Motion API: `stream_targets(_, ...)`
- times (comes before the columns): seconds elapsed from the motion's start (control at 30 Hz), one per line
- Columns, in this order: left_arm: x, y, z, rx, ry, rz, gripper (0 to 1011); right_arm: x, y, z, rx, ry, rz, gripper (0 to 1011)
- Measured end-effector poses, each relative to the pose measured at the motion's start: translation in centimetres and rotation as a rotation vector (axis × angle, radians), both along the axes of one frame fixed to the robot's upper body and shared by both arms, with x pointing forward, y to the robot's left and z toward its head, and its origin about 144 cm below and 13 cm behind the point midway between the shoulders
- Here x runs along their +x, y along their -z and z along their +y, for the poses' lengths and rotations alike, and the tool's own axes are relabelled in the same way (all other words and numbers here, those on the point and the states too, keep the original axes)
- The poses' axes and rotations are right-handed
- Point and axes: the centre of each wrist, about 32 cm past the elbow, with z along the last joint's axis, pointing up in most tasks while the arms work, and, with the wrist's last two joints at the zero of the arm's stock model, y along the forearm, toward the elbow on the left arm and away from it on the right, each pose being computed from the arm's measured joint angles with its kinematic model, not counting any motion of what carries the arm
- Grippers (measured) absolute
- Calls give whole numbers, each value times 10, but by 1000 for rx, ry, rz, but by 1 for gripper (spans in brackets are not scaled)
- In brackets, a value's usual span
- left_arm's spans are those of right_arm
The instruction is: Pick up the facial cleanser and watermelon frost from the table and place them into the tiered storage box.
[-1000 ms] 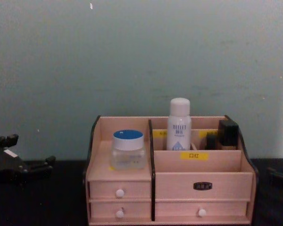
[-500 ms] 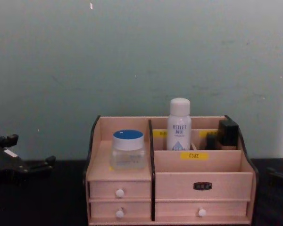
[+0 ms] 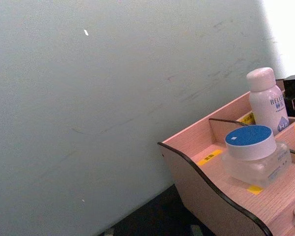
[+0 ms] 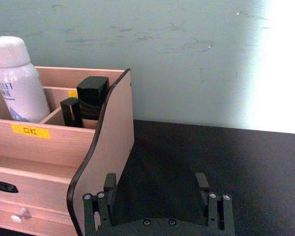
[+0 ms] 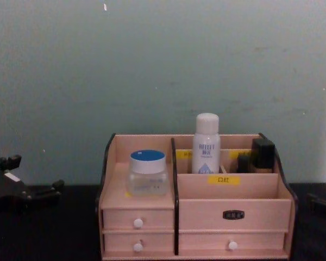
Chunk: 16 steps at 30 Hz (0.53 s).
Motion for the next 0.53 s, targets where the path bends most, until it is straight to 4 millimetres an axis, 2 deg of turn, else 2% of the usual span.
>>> stream_targets(0.53, 0, 0, 0, 0, 0, 0, 1001, 0, 0, 0, 0, 0, 0, 1003)
